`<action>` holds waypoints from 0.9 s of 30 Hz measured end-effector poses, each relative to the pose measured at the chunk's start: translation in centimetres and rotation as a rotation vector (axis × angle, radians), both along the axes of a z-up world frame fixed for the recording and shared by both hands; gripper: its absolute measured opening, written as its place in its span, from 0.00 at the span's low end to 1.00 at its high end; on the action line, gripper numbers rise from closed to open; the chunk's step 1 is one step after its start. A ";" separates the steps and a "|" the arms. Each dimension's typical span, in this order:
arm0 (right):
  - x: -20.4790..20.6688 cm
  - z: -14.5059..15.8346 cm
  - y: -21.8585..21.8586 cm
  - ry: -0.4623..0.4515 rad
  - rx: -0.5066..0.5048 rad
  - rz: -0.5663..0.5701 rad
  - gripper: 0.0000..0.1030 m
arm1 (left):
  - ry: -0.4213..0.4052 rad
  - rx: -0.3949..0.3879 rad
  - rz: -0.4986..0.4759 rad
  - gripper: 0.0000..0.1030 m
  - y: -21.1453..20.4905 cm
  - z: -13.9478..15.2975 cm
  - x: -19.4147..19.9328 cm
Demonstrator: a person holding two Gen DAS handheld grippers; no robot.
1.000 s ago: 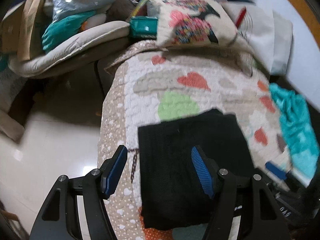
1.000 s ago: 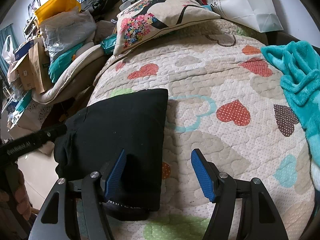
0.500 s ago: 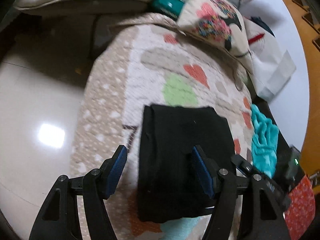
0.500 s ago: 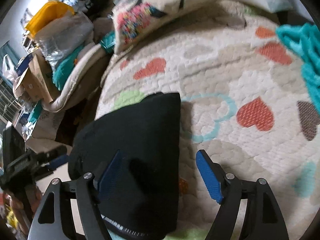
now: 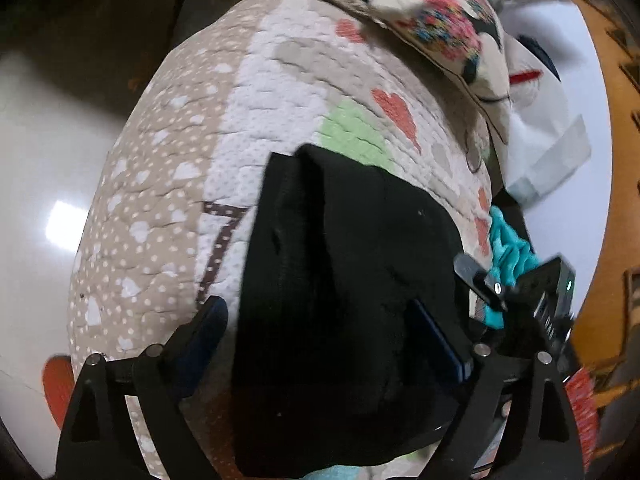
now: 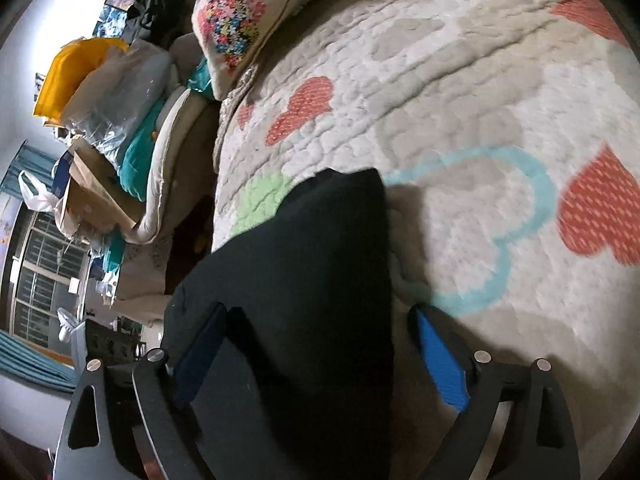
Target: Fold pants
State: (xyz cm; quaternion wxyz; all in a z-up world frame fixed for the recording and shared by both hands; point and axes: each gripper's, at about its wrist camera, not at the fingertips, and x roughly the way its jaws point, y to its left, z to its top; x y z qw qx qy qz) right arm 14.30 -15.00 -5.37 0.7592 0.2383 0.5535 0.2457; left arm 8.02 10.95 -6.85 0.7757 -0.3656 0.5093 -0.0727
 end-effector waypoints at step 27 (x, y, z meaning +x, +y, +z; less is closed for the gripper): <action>6.0 5.3 -1.3 -0.118 -0.080 -0.032 0.39 | -0.067 0.023 0.013 0.48 -3.7 2.2 8.8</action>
